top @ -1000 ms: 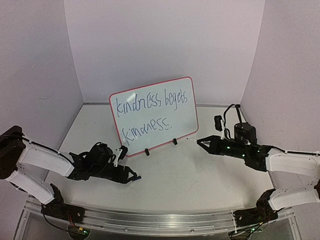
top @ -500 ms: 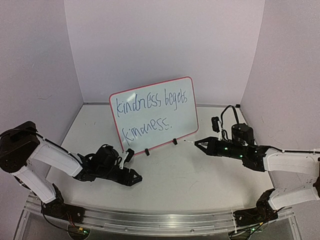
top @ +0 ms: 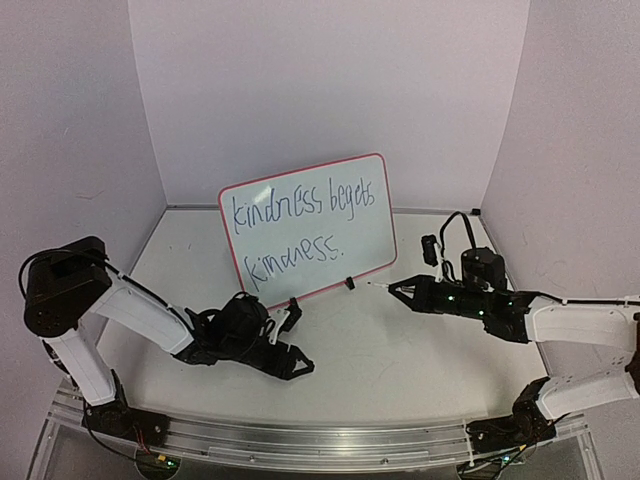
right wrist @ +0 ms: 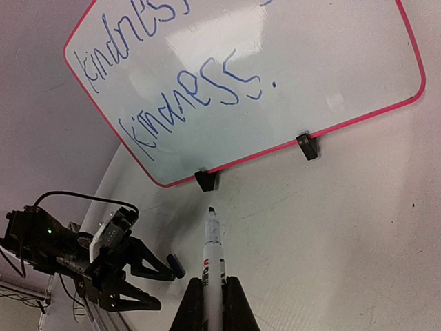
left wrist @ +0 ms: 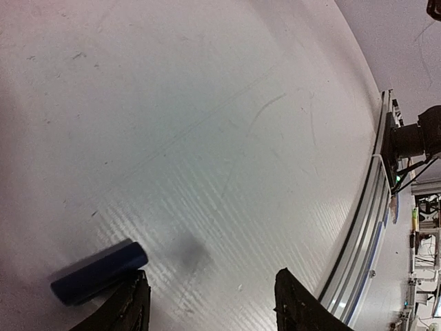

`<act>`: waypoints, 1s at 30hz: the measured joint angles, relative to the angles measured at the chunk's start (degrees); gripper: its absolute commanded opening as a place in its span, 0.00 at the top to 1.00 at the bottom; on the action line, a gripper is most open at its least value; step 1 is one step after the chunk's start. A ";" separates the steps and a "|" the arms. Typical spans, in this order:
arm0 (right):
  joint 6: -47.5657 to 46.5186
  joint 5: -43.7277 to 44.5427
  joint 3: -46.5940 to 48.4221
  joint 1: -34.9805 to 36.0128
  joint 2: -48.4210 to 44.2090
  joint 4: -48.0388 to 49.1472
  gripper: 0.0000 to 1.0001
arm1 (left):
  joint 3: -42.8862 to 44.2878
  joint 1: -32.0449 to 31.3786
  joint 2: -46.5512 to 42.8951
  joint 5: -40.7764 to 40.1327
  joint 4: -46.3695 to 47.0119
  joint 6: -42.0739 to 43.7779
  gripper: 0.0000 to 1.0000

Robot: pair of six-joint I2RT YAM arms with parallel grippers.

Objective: Write a sentence on the whiteboard
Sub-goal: Pick up the pen cap from the center of the board.

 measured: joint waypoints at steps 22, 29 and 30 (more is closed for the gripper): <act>-0.40 1.70 -0.02 0.00 -3.65 -1.36 1.00 | 3.96 2.09 -6.47 1.60 -7.17 11.19 0.41; -0.38 1.73 -0.24 0.00 -4.41 -1.49 1.00 | 8.15 5.66 -2.83 1.82 -15.43 19.46 0.48; -0.38 1.73 -0.44 0.00 -4.77 -1.51 1.00 | 8.74 5.66 -2.22 1.70 -16.28 20.53 0.48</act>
